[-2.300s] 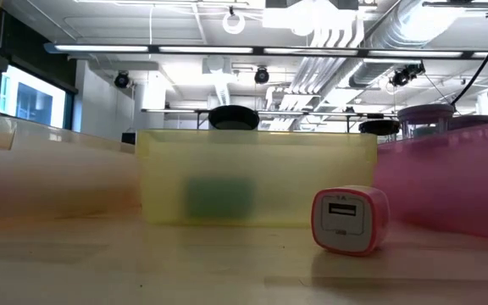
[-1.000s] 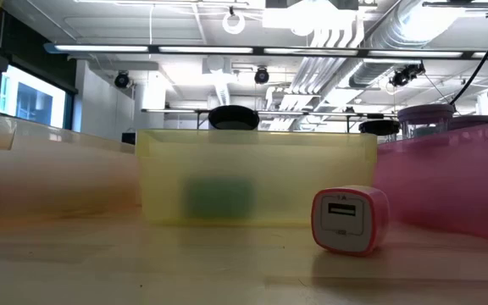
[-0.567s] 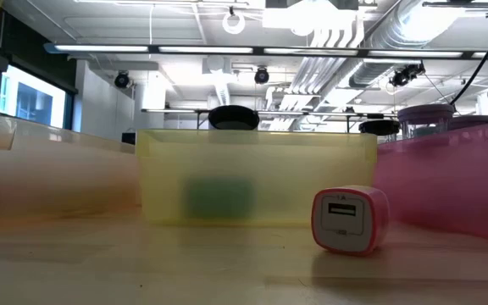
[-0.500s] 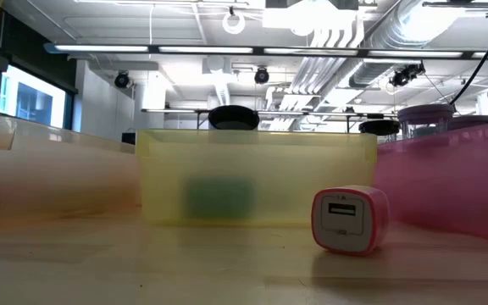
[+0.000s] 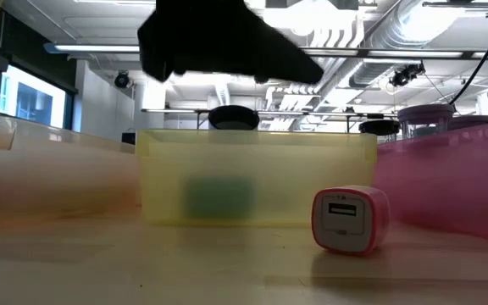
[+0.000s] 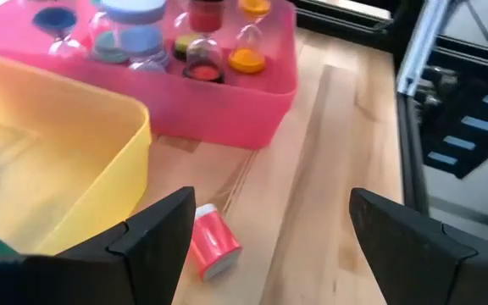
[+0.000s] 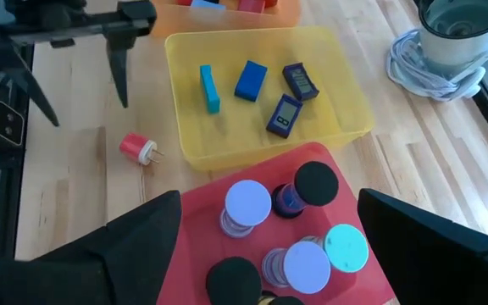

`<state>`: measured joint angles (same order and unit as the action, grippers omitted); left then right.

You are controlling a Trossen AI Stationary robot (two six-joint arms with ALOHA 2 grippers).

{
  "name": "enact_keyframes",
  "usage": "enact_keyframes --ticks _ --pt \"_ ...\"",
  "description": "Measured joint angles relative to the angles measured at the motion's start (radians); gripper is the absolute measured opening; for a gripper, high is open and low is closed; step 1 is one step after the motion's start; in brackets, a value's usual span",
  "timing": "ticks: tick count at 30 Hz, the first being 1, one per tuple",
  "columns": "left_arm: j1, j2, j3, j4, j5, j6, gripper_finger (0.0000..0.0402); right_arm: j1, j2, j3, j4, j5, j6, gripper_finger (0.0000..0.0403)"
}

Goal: Pick & Place Office items
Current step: Put the pink charger adaptor into the orange bin

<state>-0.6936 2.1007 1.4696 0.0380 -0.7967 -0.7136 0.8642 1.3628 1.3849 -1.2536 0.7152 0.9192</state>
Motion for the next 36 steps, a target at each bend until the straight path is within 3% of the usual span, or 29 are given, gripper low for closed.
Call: enact_keyframes --ticks 16,36 --pt "0.033 0.057 0.0 0.012 -0.04 -0.043 0.0305 0.0 0.0 -0.058 0.01 -0.012 0.003 0.0348" --pt "0.065 0.056 0.0 -0.015 0.036 -0.068 0.0305 0.0 0.0 -0.061 0.003 -0.008 -0.008 0.0348"
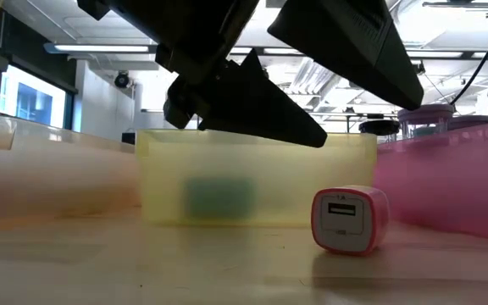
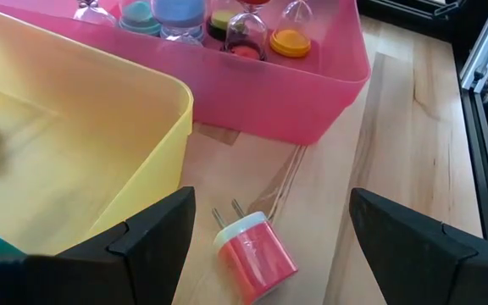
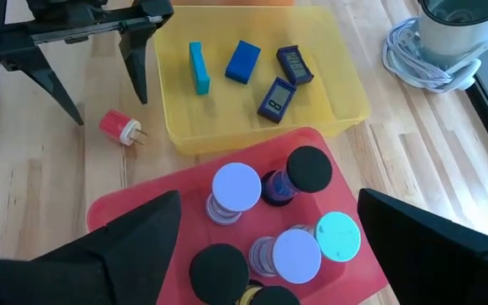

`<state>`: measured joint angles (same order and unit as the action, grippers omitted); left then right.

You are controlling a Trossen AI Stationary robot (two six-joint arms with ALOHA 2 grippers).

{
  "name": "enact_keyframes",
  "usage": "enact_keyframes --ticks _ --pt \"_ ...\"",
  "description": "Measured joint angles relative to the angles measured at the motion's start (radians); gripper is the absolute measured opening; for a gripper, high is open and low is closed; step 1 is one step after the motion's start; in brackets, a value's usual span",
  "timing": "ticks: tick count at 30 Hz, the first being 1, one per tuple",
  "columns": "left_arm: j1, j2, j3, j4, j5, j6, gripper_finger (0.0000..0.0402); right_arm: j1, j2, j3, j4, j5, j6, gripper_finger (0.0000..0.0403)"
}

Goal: Pick & Place Office items
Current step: Put the pink charger adaptor into the orange bin

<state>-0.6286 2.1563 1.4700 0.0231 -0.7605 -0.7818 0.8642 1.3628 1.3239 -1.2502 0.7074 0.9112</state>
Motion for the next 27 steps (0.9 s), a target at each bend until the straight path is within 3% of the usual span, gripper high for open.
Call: enact_keyframes --ticks 27 --pt "-0.041 0.001 0.001 0.051 -0.022 0.049 0.0299 0.0 0.0 0.0 -0.004 -0.003 -0.023 0.0348"
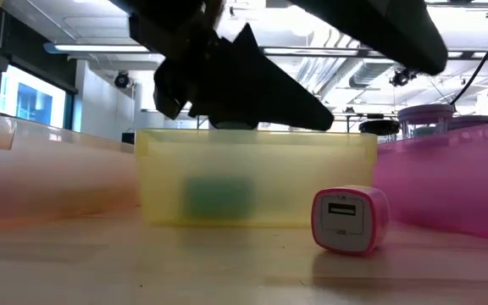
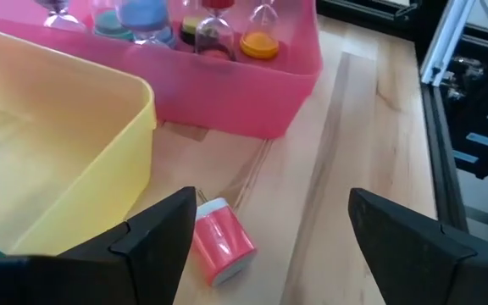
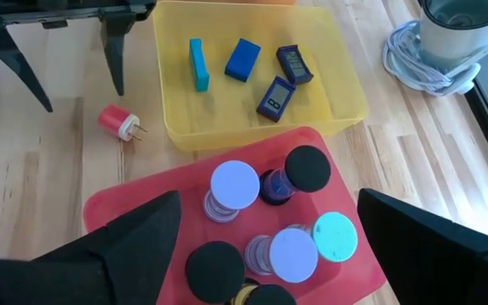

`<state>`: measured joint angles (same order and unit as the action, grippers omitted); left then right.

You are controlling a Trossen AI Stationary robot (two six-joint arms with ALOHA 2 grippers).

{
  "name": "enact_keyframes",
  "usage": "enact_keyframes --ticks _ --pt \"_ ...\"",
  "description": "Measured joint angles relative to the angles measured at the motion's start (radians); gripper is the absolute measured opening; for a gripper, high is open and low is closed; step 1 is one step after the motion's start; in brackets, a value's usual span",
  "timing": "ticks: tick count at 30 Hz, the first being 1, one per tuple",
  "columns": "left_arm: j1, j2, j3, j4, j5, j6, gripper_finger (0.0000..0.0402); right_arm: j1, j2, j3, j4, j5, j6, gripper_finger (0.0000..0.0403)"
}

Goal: Pick & Place Office items
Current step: Put the pink charger adaptor into the orange bin

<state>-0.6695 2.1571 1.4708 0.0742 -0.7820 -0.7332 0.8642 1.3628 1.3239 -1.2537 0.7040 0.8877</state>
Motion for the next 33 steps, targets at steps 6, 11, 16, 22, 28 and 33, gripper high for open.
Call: enact_keyframes --ticks 6,11,16,22,28,33 --pt "-0.012 0.0 0.0 0.002 -0.003 0.004 0.0278 0.0 0.0 0.0 0.0 -0.001 0.005 0.0348" --pt "-0.004 0.005 0.0 0.004 0.028 0.003 0.0272 0.0 0.0 0.0 0.0 -0.001 0.005 0.0348" --pt "0.002 0.038 0.001 0.037 0.056 -0.006 0.0271 0.0 0.0 0.0 0.004 0.0 0.005 0.0348" --pt "-0.001 0.048 0.001 0.017 0.01 -0.005 0.0271 0.0 0.0 0.0 0.009 -0.001 0.006 0.0348" --pt "0.004 0.051 0.001 0.005 -0.001 -0.001 0.0271 0.0 0.0 0.0 0.009 -0.001 0.006 0.0348" --pt "0.021 0.058 0.0 0.002 -0.004 -0.008 0.0271 0.0 0.0 0.0 0.009 -0.001 0.006 0.0348"
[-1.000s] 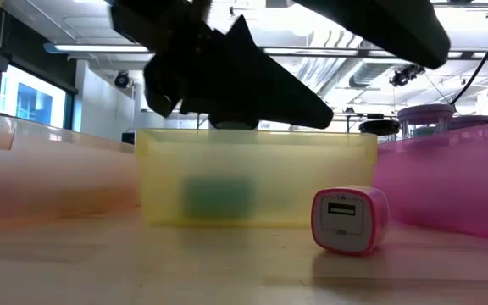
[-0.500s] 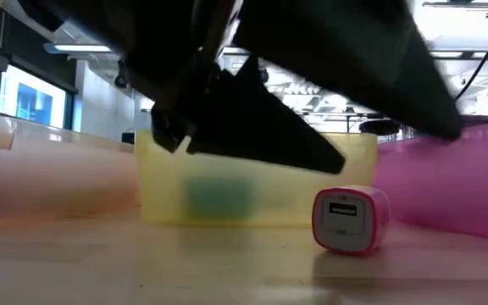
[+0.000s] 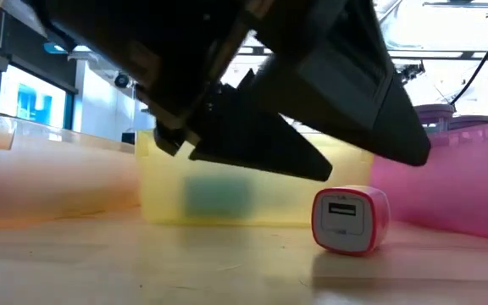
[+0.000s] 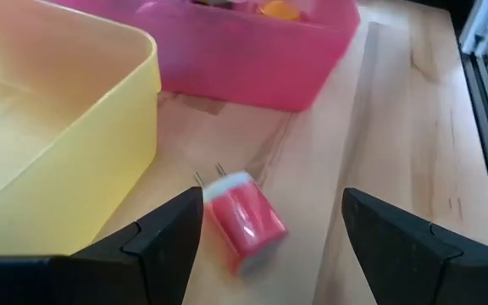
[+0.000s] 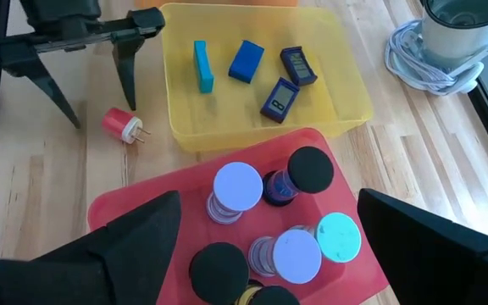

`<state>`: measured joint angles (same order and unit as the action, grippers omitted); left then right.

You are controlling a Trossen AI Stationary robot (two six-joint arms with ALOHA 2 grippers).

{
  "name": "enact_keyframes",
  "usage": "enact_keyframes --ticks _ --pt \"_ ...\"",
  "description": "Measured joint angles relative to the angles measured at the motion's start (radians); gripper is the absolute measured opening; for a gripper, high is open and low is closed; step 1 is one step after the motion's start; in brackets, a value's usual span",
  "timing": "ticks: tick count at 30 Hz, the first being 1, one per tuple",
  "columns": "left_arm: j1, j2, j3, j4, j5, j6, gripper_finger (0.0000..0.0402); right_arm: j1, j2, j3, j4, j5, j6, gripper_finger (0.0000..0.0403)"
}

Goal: Pick & Place Office items
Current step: Put the pink charger adaptor into the orange bin

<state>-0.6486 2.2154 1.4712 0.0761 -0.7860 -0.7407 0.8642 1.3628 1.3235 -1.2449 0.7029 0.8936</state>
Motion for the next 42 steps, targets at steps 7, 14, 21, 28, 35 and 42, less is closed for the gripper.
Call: enact_keyframes --ticks 7,14,21,28,35,42 --pt "0.04 0.003 0.0 0.001 0.048 -0.035 0.0271 0.0 0.0 0.0 0.0 0.0 -0.005 0.0348" --pt "0.048 0.009 -0.001 -0.007 0.104 -0.046 0.0271 0.0 0.0 0.0 -0.006 0.001 -0.008 0.0348" --pt "0.035 0.009 -0.001 -0.097 0.154 -0.116 0.0269 0.0 0.0 0.0 -0.006 0.001 -0.027 0.0348" --pt "0.043 0.007 -0.001 -0.113 0.156 -0.156 0.0248 0.0 0.0 0.0 -0.005 0.005 -0.034 0.0348" --pt "0.061 0.007 -0.001 -0.094 0.169 -0.187 0.0221 0.0 0.0 0.0 -0.005 0.005 -0.034 0.0348" --pt "0.064 0.007 -0.001 -0.094 0.17 -0.196 0.0216 0.0 0.0 0.0 -0.005 0.005 -0.034 0.0348"
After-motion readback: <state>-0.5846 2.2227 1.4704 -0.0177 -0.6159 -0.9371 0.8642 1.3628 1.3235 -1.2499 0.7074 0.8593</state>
